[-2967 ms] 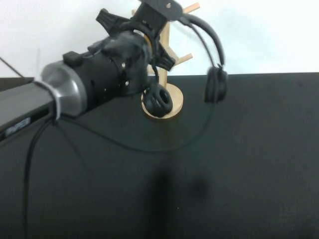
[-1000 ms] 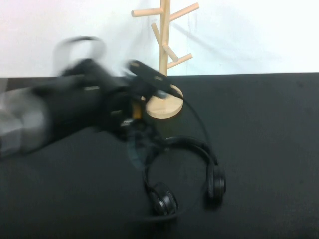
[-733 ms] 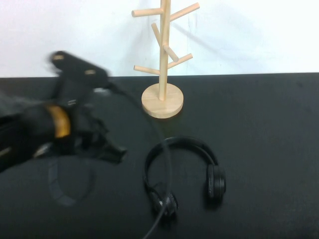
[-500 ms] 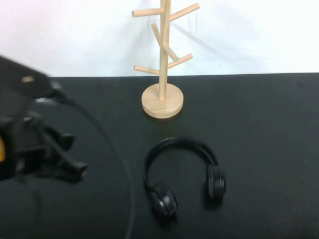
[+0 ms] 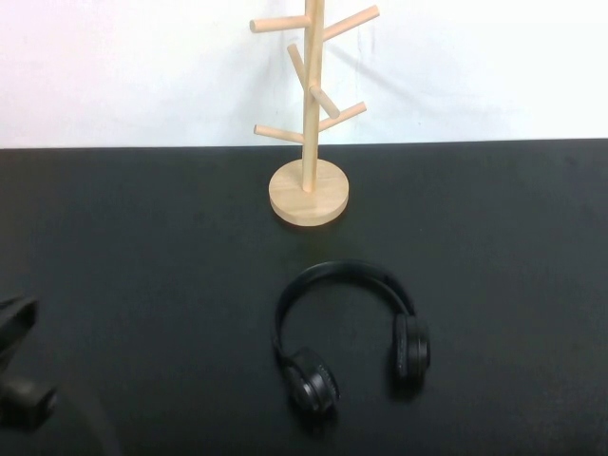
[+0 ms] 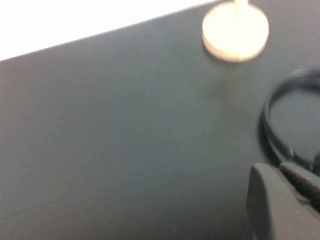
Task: Take out the headphones from the headphone stand
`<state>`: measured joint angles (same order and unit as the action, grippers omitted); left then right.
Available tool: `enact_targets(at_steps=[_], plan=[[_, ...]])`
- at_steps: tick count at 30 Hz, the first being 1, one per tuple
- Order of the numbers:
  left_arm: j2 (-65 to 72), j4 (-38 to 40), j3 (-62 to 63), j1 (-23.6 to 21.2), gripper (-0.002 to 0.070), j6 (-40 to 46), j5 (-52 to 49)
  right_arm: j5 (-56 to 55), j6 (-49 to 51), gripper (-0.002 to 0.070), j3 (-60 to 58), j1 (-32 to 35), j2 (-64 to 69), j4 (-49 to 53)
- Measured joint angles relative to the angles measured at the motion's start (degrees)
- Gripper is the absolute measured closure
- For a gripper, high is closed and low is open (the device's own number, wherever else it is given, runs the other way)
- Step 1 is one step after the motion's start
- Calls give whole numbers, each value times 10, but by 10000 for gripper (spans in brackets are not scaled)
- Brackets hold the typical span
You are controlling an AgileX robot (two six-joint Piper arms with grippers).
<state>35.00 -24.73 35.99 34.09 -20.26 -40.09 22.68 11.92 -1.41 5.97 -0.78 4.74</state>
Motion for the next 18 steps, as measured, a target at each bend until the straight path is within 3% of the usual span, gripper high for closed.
enact_targets(at_steps=[6, 11, 14, 18], plan=[[-170, 139, -180, -184, 677, 162, 223, 0, 0, 684, 0, 0, 0, 0], [-290, 210, -294, -307, 678, 209, 328, 0, 0, 684, 0, 0, 0, 0], [-337, 217, -347, -351, 678, 209, 351, 0, 0, 684, 0, 0, 0, 0], [-355, 219, -374, -360, 678, 187, 301, 0, 0, 684, 0, 0, 0, 0]])
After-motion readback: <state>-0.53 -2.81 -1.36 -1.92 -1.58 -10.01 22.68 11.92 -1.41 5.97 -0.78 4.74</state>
